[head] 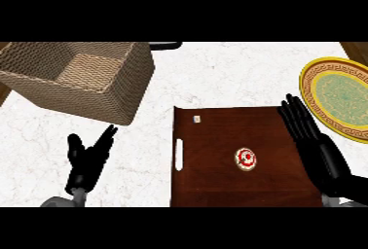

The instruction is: Pick the cupcake from the tray and place it in the plate

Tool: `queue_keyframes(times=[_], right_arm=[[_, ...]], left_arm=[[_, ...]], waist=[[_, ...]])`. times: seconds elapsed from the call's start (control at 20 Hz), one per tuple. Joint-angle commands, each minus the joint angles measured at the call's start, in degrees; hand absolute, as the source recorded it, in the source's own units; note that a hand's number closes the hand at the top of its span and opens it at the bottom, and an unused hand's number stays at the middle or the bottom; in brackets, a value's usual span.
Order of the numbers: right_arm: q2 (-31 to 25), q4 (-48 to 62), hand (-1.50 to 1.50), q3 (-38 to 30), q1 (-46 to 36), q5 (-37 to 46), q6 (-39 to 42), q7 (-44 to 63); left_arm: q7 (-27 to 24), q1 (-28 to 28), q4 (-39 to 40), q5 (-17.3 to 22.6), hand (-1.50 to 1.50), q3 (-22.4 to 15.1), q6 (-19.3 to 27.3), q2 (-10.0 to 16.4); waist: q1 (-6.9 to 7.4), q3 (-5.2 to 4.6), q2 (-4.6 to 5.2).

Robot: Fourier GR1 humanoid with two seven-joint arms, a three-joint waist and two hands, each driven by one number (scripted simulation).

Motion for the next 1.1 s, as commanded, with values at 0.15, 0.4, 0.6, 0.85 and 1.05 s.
queue_keyframes(times=[0.15, 0.4, 0.6, 0.85, 1.05], right_arm=[[7.86, 0.64, 1.50, 10.00, -10.61, 3.57, -4.35, 14.19], [7.85, 6.34, -1.50, 10.26, -12.08, 24.00, -21.28, 10.32], [18.86, 12.70, -1.50, 18.06, -7.57, 30.32, -26.68, 1.51], [14.74, 5.24, -1.50, 22.46, 1.77, 39.53, -31.91, 2.14], [11.17, -2.49, -1.50, 18.97, 3.15, 43.94, -31.86, 9.77]], left_arm=[[-9.35, -1.08, -5.05, -5.58, 0.00, 2.04, -0.18, 4.08], [-14.20, -2.93, -3.97, -6.72, 0.00, 3.85, -0.68, 5.19], [-16.59, -1.85, -2.53, -5.38, 0.00, 6.81, -3.33, 6.04], [-18.34, -2.69, 0.61, -6.13, 0.00, 8.75, -5.47, 5.92], [-19.10, -3.48, 1.99, -8.49, 0.00, 9.49, -5.33, 4.33]], waist=[[0.98, -0.91, 0.89], [-0.91, -1.03, 0.62], [-1.28, -0.76, 0.93], [-2.26, -0.79, 0.73], [-2.13, -0.78, 0.81]])
